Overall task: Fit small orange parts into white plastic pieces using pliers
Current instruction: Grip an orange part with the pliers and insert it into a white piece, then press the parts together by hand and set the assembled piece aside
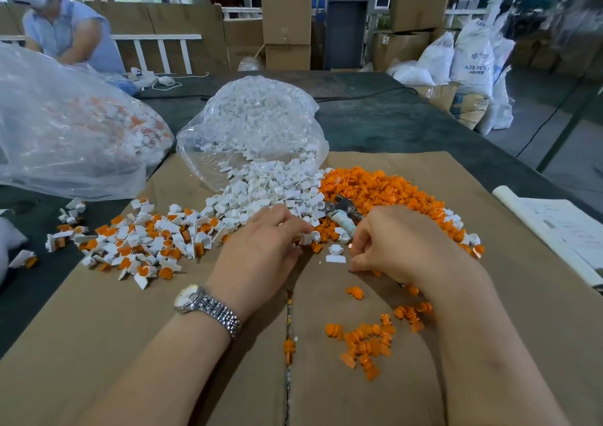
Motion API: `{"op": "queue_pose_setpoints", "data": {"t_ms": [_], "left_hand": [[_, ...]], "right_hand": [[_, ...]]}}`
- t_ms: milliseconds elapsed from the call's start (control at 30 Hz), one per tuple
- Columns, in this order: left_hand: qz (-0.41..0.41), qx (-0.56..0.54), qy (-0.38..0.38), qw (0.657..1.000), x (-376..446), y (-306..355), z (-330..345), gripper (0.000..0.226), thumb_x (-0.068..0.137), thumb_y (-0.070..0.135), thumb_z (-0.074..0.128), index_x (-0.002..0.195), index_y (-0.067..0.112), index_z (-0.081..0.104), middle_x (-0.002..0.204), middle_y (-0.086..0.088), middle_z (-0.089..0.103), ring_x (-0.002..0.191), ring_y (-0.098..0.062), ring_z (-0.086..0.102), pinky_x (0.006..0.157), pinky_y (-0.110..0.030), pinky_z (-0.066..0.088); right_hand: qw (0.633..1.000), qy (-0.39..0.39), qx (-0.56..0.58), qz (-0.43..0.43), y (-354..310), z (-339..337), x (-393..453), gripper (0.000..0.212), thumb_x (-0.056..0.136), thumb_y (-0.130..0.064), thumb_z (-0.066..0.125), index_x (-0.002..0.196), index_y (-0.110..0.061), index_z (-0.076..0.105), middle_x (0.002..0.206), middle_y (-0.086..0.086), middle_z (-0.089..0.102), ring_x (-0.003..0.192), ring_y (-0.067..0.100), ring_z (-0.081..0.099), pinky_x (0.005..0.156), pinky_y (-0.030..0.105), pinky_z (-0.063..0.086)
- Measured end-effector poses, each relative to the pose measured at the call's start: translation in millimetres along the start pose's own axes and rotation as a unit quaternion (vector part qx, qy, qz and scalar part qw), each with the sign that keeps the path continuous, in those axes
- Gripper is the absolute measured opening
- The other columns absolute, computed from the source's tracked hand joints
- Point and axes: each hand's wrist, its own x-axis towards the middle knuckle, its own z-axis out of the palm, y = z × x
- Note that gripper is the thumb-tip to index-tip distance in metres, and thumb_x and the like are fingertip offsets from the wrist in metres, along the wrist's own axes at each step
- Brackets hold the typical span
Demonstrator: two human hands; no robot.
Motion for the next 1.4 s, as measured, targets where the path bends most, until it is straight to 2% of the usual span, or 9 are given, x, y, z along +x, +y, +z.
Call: {"op": "queue_pose_setpoints", "data": {"t_ms": [200, 400, 467, 633, 700, 833, 1000, 1300, 1400], "left_hand": [[-0.009, 0.005, 0.023, 1.000, 2, 4, 0, 0.012, 0.093, 0.030, 0.072, 0.103, 0.028, 0.065, 0.099, 0.009, 0.060, 0.092, -0.013, 0.059, 0.057, -0.014, 0.025], [-0.097, -0.138, 0.068, 0.983, 3, 4, -4, 0.013, 0.097, 0.025, 0.067, 0.109, 0.032, 0.065, 0.096, 0.015, 0.065, 0.076, -0.007, 0.063, 0.066, -0.022, 0.050], [-0.179, -0.297, 0.065, 0.936, 4, 5, -10, 0.014, 0.097, 0.024, 0.068, 0.108, 0.032, 0.071, 0.086, 0.008, 0.072, 0.066, -0.005, 0.066, 0.060, -0.014, 0.049], [-0.320, -0.658, 0.025, 0.682, 4, 7, -24, 0.017, 0.093, -0.001, 0.065, 0.102, 0.006, 0.078, 0.084, -0.023, 0.076, 0.079, -0.025, 0.076, 0.066, -0.020, 0.059], [-0.324, -0.691, 0.013, 0.646, 5, 6, -27, 0.019, 0.093, -0.007, 0.062, 0.105, -0.001, 0.074, 0.088, -0.025, 0.075, 0.084, -0.029, 0.078, 0.067, -0.022, 0.061], [-0.318, -0.685, 0.001, 0.656, 5, 3, -28, 0.023, 0.092, -0.007, 0.063, 0.114, -0.003, 0.068, 0.092, -0.030, 0.074, 0.082, -0.030, 0.078, 0.070, -0.026, 0.063], [-0.298, -0.674, -0.022, 0.675, 5, 1, -26, 0.020, 0.083, 0.003, 0.071, 0.102, -0.001, 0.068, 0.084, -0.024, 0.074, 0.079, -0.029, 0.077, 0.065, -0.025, 0.061], [-0.255, -0.703, -0.033, 0.664, 2, -2, -28, 0.022, 0.083, -0.005, 0.068, 0.098, 0.005, 0.081, 0.090, -0.021, 0.074, 0.078, -0.027, 0.074, 0.073, -0.028, 0.062], [-0.238, -0.675, -0.022, 0.698, 2, -1, -27, 0.034, 0.073, 0.003, 0.076, 0.107, 0.004, 0.075, 0.087, -0.015, 0.073, 0.076, -0.024, 0.073, 0.071, -0.028, 0.062]], "right_hand": [[0.993, 0.076, 0.078, -0.033, -2, 5, 7, 0.008, 0.098, -0.035, 0.063, 0.096, -0.027, 0.063, 0.094, -0.011, 0.059, 0.091, 0.011, 0.056, 0.069, 0.028, 0.042], [0.970, 0.121, 0.203, -0.064, -7, 10, 15, 0.009, 0.101, -0.031, 0.059, 0.100, -0.024, 0.065, 0.088, -0.010, 0.065, 0.083, 0.009, 0.063, 0.072, 0.024, 0.049], [0.950, 0.130, 0.277, -0.070, -10, 11, 17, 0.011, 0.099, -0.031, 0.063, 0.097, -0.022, 0.069, 0.080, -0.008, 0.066, 0.072, 0.007, 0.066, 0.065, 0.017, 0.048], [0.870, 0.158, 0.457, -0.095, -13, 12, 18, 0.014, 0.089, -0.026, 0.078, 0.086, -0.014, 0.071, 0.070, 0.006, 0.071, 0.056, 0.019, 0.070, 0.054, 0.024, 0.053], [0.846, 0.158, 0.496, -0.117, -14, 12, 18, 0.009, 0.090, -0.020, 0.077, 0.089, -0.011, 0.075, 0.073, 0.007, 0.073, 0.060, 0.020, 0.072, 0.058, 0.026, 0.058], [0.827, 0.135, 0.529, -0.135, -15, 13, 19, 0.011, 0.096, -0.008, 0.068, 0.104, -0.008, 0.075, 0.080, 0.006, 0.076, 0.076, 0.017, 0.076, 0.071, 0.025, 0.060], [0.897, 0.134, 0.390, -0.161, -18, 16, 17, 0.011, 0.096, -0.017, 0.069, 0.103, -0.019, 0.077, 0.091, -0.007, 0.072, 0.085, 0.008, 0.069, 0.082, 0.029, 0.056], [0.904, 0.135, 0.381, -0.141, -19, 17, 18, 0.009, 0.095, -0.019, 0.070, 0.100, -0.024, 0.077, 0.086, -0.010, 0.070, 0.080, 0.007, 0.066, 0.071, 0.018, 0.051], [0.896, 0.136, 0.401, -0.135, -19, 17, 18, 0.006, 0.094, -0.018, 0.073, 0.096, -0.023, 0.073, 0.085, -0.007, 0.071, 0.077, 0.008, 0.066, 0.069, 0.020, 0.053]]}}
